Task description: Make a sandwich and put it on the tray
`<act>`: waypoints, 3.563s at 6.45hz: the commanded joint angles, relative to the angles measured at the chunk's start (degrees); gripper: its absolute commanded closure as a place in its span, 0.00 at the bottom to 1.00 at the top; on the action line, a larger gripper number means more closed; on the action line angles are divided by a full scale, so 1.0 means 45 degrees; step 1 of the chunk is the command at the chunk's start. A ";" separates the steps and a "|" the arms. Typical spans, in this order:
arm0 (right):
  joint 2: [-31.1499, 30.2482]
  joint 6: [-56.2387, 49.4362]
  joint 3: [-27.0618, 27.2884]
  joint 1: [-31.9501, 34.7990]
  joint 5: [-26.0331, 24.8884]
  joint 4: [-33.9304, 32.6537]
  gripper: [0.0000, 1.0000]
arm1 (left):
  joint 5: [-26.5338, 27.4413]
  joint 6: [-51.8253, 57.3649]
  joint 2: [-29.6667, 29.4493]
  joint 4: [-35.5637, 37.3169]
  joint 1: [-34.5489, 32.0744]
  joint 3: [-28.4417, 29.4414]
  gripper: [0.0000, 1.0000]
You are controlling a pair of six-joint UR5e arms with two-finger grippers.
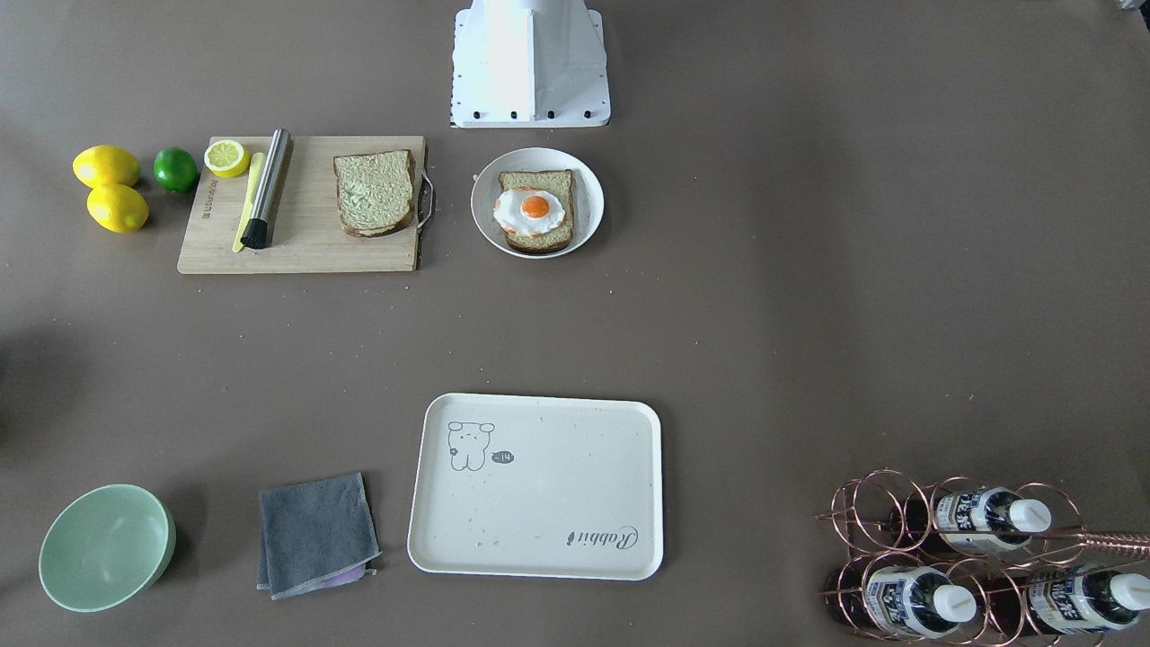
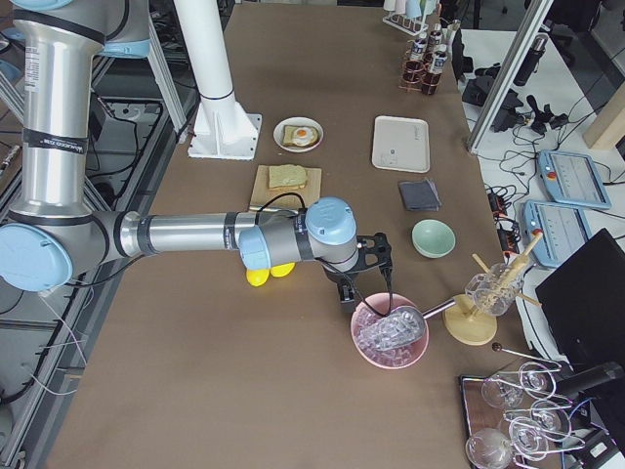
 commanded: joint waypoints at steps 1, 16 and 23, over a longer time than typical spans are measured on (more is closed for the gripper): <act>-0.0076 0.0100 -0.0089 0.0000 -0.0283 -0.0033 0.00 | -0.0007 0.0004 0.0003 0.0023 0.0036 0.0082 0.02; -0.0389 0.0121 -0.0011 0.0000 -0.0285 0.0044 0.00 | 0.0090 0.0043 0.0393 -0.0660 0.0759 0.0473 0.02; -0.0369 0.1012 0.0145 -0.0601 0.1310 0.1461 0.00 | -0.0047 -0.7155 0.0433 -0.5779 0.3813 0.0356 0.02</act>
